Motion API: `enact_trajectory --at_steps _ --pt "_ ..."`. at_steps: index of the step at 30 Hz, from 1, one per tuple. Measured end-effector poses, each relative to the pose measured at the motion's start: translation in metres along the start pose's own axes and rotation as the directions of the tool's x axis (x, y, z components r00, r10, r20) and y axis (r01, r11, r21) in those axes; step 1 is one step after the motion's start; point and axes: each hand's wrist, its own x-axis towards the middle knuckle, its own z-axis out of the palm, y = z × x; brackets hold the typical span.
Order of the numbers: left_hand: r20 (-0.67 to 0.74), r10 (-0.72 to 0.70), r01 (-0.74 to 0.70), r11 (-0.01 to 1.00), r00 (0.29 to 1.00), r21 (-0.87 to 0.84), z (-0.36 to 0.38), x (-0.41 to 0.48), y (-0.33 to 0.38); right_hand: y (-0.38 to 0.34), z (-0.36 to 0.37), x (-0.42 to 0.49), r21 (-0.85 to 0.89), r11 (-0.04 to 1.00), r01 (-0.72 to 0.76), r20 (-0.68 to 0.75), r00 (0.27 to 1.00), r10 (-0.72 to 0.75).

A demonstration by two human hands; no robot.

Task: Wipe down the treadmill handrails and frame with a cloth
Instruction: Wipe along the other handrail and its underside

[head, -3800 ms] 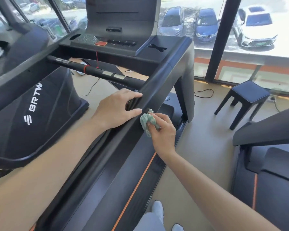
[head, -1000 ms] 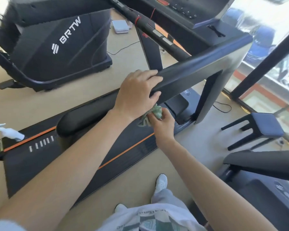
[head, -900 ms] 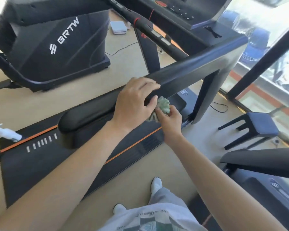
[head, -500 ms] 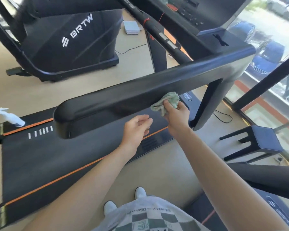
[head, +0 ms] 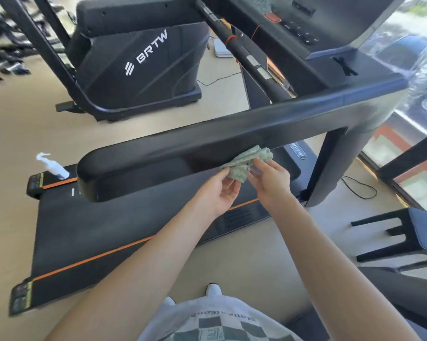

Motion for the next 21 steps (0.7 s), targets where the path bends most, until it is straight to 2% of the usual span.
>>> enact_trajectory --at_steps 3,11,18,21 --pt "-0.016 -0.002 0.001 0.999 1.0 -0.055 0.001 -0.002 0.003 0.007 0.008 0.0 0.026 1.0 -0.018 -0.017 1.0 0.018" --pt "-0.088 0.125 -0.141 0.968 0.988 -0.208 -0.068 -0.034 0.037 0.049 0.059 -0.046 -0.071 0.994 -0.081 0.154 0.984 0.091" --pt "-0.13 0.189 -0.218 0.939 0.973 -0.267 -0.132 -0.066 0.075 0.096 0.112 -0.088 -0.082 0.984 -0.156 0.193 0.967 0.169" --pt "-0.14 0.191 -0.224 0.932 0.972 -0.286 -0.163 -0.077 0.095 0.118 0.138 -0.11 -0.089 0.982 -0.165 0.152 0.972 0.177"
